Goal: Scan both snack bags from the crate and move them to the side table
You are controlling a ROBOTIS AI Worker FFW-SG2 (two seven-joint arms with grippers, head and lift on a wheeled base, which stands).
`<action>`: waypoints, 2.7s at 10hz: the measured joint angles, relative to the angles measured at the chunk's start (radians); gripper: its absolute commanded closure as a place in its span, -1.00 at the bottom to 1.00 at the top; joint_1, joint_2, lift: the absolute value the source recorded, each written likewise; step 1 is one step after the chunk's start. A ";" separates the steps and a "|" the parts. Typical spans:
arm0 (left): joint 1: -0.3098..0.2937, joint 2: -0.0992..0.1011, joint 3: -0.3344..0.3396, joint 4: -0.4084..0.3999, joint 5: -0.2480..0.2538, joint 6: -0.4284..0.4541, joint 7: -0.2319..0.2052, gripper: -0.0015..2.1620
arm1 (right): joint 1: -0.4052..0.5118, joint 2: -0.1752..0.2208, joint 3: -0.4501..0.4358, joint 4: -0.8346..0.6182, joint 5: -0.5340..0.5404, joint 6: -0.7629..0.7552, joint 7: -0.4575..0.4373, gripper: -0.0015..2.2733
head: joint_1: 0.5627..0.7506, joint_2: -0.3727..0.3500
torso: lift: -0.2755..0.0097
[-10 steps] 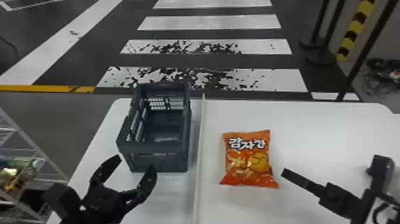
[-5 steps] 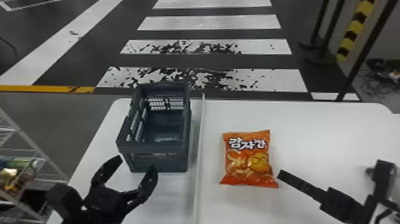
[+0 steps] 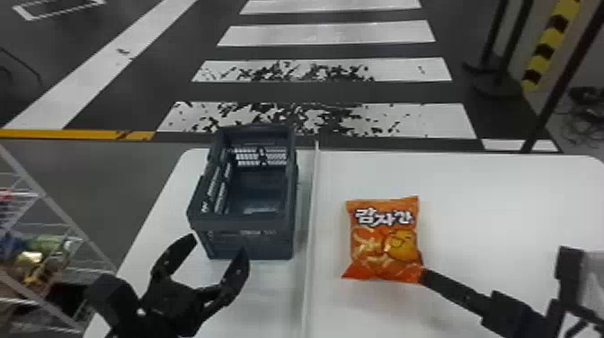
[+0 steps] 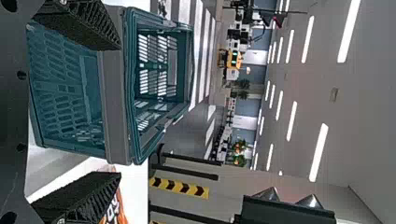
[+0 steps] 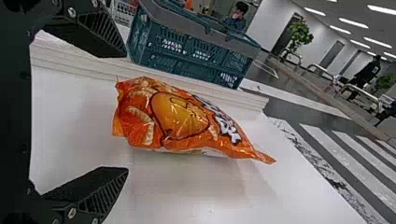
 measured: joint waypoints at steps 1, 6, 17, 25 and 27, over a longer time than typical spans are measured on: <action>0.000 0.000 -0.001 0.000 0.000 0.000 0.000 -0.97 | -0.020 0.000 0.016 0.030 0.003 0.001 0.000 -0.96 | 0.41 0.44 | 0.24; -0.005 0.012 -0.001 0.000 0.000 0.003 0.000 -0.97 | -0.089 0.003 0.059 0.129 0.015 -0.006 0.000 -0.94 | 0.41 0.50 | 0.24; -0.017 0.030 -0.007 0.021 0.007 0.003 0.001 -0.97 | -0.168 0.011 0.086 0.219 0.075 -0.017 0.009 0.98 | 0.41 0.52 | 0.24; -0.017 0.031 -0.020 0.027 0.007 0.003 0.001 -0.96 | -0.072 -0.058 -0.069 -0.108 0.167 0.045 -0.144 0.98 | 0.41 0.05 | 0.24; -0.017 0.031 -0.020 0.025 0.007 0.003 0.001 -0.96 | -0.090 -0.101 -0.119 -0.134 0.175 0.071 -0.172 0.98 | 0.41 -0.12 | 0.24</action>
